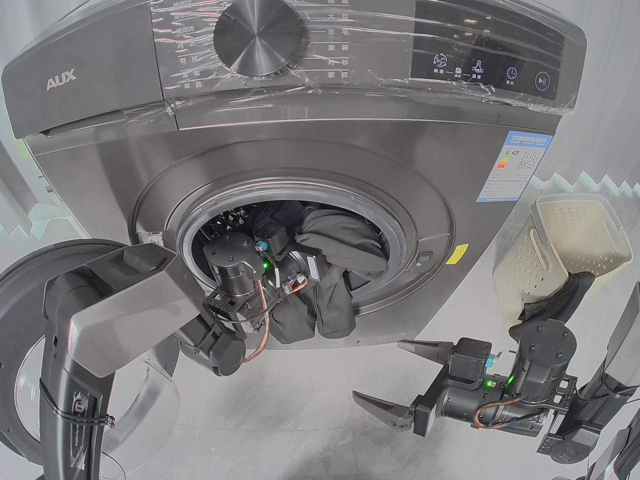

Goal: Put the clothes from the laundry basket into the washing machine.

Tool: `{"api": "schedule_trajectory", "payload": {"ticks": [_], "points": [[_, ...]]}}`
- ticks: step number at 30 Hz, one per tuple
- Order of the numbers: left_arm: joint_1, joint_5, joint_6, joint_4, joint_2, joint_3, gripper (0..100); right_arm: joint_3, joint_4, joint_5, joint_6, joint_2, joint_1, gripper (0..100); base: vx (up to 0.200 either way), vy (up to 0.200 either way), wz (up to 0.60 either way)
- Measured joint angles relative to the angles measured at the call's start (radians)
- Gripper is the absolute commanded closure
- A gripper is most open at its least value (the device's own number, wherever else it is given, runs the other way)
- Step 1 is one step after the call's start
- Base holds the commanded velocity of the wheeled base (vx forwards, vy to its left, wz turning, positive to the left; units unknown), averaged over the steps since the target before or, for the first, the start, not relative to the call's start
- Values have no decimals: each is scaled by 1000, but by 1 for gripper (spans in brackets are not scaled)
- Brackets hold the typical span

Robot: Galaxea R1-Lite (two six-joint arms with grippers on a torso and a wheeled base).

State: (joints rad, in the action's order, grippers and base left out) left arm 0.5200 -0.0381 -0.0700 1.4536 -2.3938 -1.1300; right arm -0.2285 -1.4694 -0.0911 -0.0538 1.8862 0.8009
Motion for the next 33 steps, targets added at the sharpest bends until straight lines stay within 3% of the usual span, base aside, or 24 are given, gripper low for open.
{"api": "schedule_trajectory", "payload": {"ticks": [16, 23, 24, 33], "points": [[-40, 107, -30, -219, -149, -489, 100, 4, 0, 0, -3, 13, 10, 0, 0, 0, 0], [-64, 163, -68, -283, -199, -613, 100, 4, 0, -1, -6, 25, 13, 0, 0, 0, 0], [-66, 163, -68, -284, -201, -613, 0, 3, 0, -1, -6, 27, 13, 0, 0, 0, 0], [-62, 152, -102, -326, -154, -456, 0, 3, 0, 0, -6, 33, 13, 0, 0, 0, 0]]}}
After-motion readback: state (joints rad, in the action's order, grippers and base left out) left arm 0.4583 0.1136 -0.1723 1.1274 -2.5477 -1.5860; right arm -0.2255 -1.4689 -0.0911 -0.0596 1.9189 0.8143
